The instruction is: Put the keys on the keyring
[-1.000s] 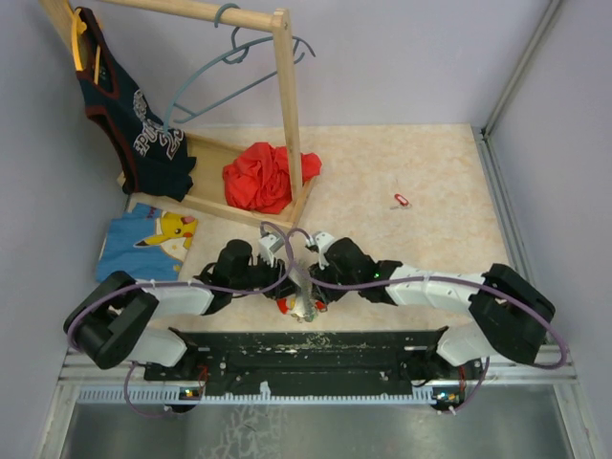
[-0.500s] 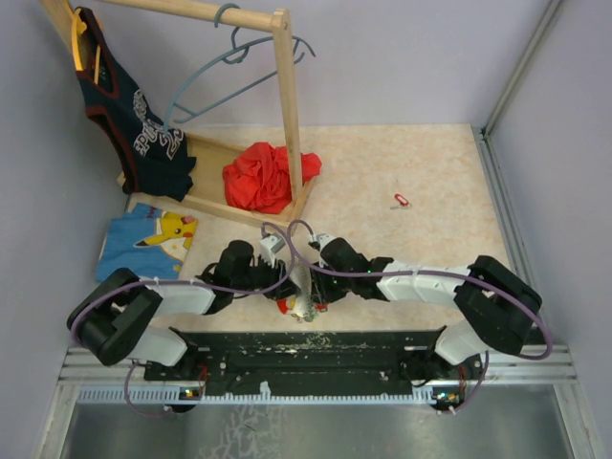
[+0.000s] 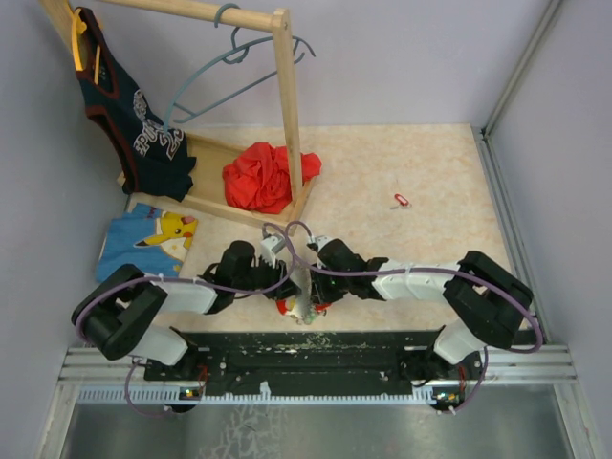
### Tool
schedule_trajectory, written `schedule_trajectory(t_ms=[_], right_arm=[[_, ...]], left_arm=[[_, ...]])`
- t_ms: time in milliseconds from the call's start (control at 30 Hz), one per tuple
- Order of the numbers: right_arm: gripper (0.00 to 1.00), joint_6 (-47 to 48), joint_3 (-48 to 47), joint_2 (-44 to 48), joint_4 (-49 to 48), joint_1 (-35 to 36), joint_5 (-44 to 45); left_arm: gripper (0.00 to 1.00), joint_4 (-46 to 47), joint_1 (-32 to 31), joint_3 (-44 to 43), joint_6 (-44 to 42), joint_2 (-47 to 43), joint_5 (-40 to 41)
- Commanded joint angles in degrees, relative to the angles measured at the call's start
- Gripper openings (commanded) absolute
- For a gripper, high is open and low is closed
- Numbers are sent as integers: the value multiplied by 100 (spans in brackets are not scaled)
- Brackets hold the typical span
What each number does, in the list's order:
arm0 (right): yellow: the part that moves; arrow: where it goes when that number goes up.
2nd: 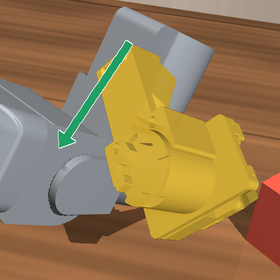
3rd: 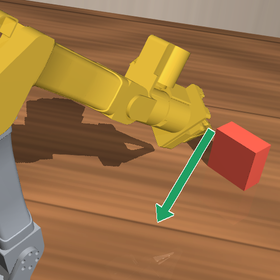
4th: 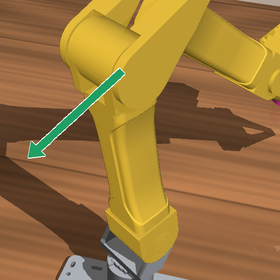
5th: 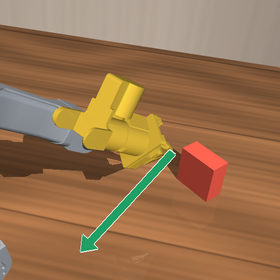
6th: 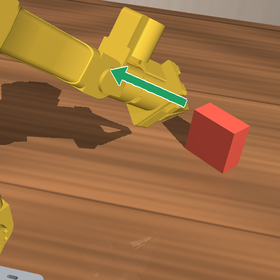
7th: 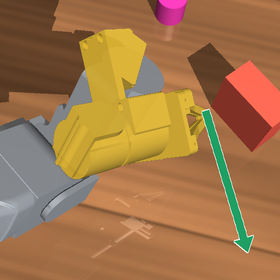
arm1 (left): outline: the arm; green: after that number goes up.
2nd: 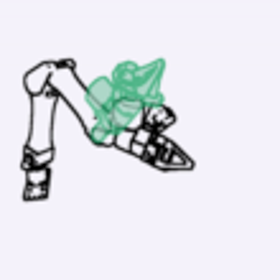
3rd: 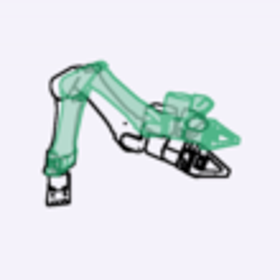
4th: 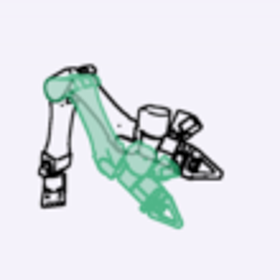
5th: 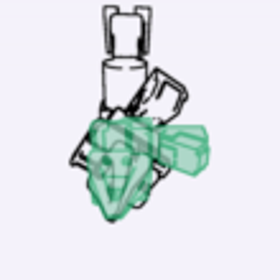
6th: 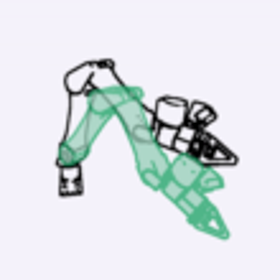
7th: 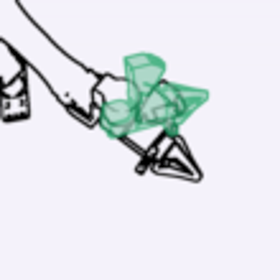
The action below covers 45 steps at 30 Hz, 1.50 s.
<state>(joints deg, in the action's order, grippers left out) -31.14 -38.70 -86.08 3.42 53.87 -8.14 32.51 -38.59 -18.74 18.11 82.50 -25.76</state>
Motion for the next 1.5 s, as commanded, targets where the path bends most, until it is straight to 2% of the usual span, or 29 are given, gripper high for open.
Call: schedule_trajectory(t_ms=[0, 333, 600, 767, 967, 1100, 1200, 1300, 1367, 1467], right_arm=[[17, 17, -261, -28, -282, 10, -139], [10, 298, -366, -30, -797, 14, -62], [15, 1239, -280, 334, -799, -24, 538], [18, 1655, -160, 625, -860, -24, 789], [18, 1915, 131, 972, -864, -31, 925], [19, 1880, 431, 1240, -971, -47, 1265], [30, 1792, 694, 1521, -1173, -87, 1624], [31, 1738, 787, 1645, -1214, -121, 1764], [41, 1665, 815, 1674, -1206, -122, 1852], [52, 1595, 932, 1753, -1332, -128, 1987]], left_arm=[[43, 194, -61, -44, 14, 106, -61], [43, 525, -46, -63, 8, 317, 168], [43, -62, 368, -522, -591, 561, 517], [43, 73, 772, -690, -957, 744, 364], [46, -392, 737, -773, -1199, 224, 102], [47, -1060, 331, -753, -1401, -290, 482], [47, -1366, 107, -732, -1365, -473, 573], [48, -1653, -91, -744, -1308, -598, 828], [48, -1676, -155, -723, -1122, -692, 786], [53, -1371, -143, -499, -815, -943, 878]])
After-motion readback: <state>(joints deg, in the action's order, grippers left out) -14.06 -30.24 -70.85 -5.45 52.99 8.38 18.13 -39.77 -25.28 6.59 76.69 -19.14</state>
